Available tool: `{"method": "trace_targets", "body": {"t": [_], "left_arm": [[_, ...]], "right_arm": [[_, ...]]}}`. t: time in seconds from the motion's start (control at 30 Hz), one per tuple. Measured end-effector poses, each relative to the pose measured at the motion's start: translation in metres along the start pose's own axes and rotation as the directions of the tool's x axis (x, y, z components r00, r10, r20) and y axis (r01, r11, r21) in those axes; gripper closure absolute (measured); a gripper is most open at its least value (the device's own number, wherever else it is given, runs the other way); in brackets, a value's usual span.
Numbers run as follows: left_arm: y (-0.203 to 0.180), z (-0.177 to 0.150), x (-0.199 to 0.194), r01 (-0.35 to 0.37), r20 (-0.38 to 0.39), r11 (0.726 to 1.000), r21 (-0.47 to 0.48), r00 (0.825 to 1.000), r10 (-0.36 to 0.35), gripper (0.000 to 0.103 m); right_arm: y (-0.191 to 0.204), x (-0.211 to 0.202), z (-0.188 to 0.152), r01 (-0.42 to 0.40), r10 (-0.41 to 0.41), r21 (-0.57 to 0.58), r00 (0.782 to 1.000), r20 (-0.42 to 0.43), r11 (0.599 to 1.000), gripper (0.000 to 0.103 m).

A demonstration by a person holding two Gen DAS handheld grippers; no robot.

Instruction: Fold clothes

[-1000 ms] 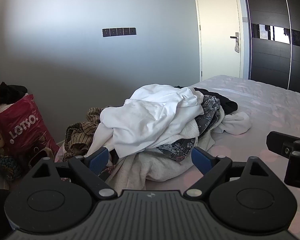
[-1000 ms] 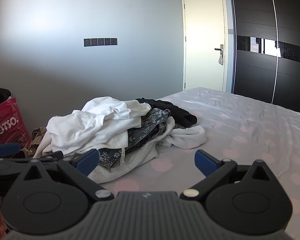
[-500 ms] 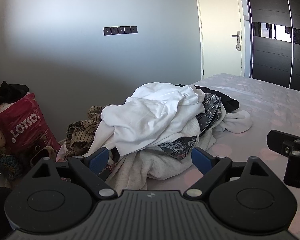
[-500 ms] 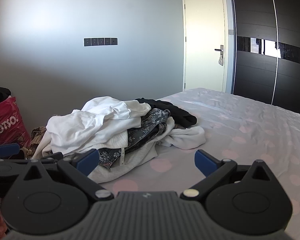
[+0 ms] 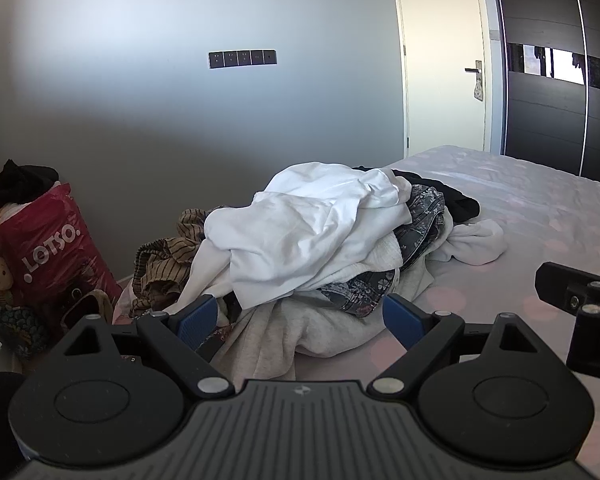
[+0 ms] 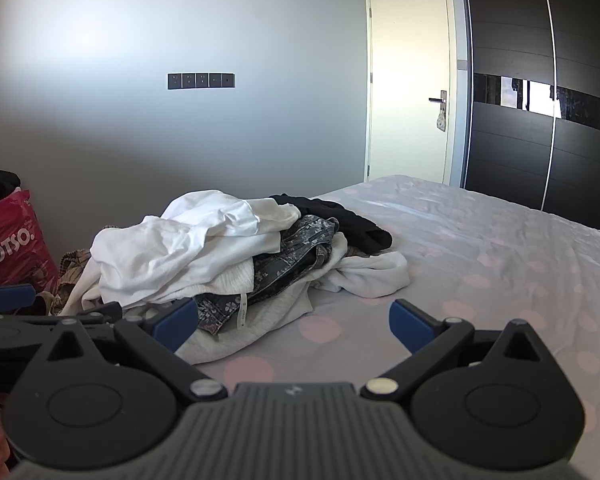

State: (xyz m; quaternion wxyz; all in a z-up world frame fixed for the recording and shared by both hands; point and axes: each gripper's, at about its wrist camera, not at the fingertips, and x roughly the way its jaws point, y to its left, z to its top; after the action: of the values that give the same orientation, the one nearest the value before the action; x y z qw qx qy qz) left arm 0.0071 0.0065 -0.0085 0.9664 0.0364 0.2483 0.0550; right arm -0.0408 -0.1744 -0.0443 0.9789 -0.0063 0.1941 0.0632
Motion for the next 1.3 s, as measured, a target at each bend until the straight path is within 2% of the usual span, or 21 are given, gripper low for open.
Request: {"method": "trace_targets", "body": {"t": [0.43,0.5,0.57,0.6,0.67,0.83,0.9,0.97,1.0,1.1,1.2,1.3], "left_arm": [[0.011,0.012,0.022,-0.009,-0.011,1.0,-0.023,1.0,0.009,0.012],[0.015,0.018,0.028,-0.013,-0.003,1.0,-0.014,1.0,0.013,0.012],[0.019,0.025,0.037,-0.005,-0.007,1.0,0.007,1.0,0.005,0.018],[0.021,0.028,0.043,0.001,-0.015,1.0,0.016,1.0,-0.001,0.018],[0.027,0.033,0.056,0.009,-0.036,1.0,0.021,0.999,-0.008,0.019],[0.045,0.052,0.094,-0.007,-0.048,0.999,0.037,0.999,0.009,0.021],[0.051,0.058,0.11,-0.009,-0.058,0.999,0.054,0.998,0.012,0.022],[0.055,0.063,0.127,0.0,-0.084,0.998,0.066,0.996,0.005,0.036],[0.057,0.066,0.135,0.013,-0.101,0.998,0.066,0.995,-0.007,0.037],[0.062,0.071,0.158,0.033,-0.136,0.997,0.065,0.99,-0.024,0.037],[0.066,0.071,0.175,0.023,-0.148,0.997,0.069,0.989,-0.013,0.038],[0.071,0.071,0.184,0.027,-0.163,0.999,0.022,0.986,-0.023,0.039]], "right_arm": [[0.001,0.012,-0.002,-0.034,0.035,0.014,0.999,-0.028,0.999,0.001],[0.003,0.019,0.001,-0.046,0.046,0.016,0.998,-0.04,0.999,0.006],[0.009,0.027,0.005,-0.047,0.046,-0.015,0.998,-0.046,0.999,0.019],[0.012,0.032,0.009,-0.045,0.044,-0.029,0.998,-0.045,0.999,0.022],[0.019,0.045,0.017,-0.054,0.052,-0.051,0.998,-0.046,0.997,0.03],[0.033,0.086,0.039,-0.109,0.105,-0.039,0.991,-0.079,0.993,0.04],[0.04,0.106,0.045,-0.139,0.136,-0.029,0.986,-0.096,0.99,0.041],[0.049,0.126,0.051,-0.163,0.159,-0.024,0.981,-0.107,0.986,0.041],[0.054,0.136,0.054,-0.171,0.167,-0.025,0.98,-0.111,0.985,0.041],[0.064,0.168,0.06,-0.187,0.183,-0.014,0.973,-0.137,0.982,0.042],[0.07,0.197,0.062,-0.198,0.194,-0.004,0.966,-0.172,0.98,0.045],[0.075,0.224,0.063,-0.202,0.198,0.004,0.959,-0.203,0.979,0.045]]}}
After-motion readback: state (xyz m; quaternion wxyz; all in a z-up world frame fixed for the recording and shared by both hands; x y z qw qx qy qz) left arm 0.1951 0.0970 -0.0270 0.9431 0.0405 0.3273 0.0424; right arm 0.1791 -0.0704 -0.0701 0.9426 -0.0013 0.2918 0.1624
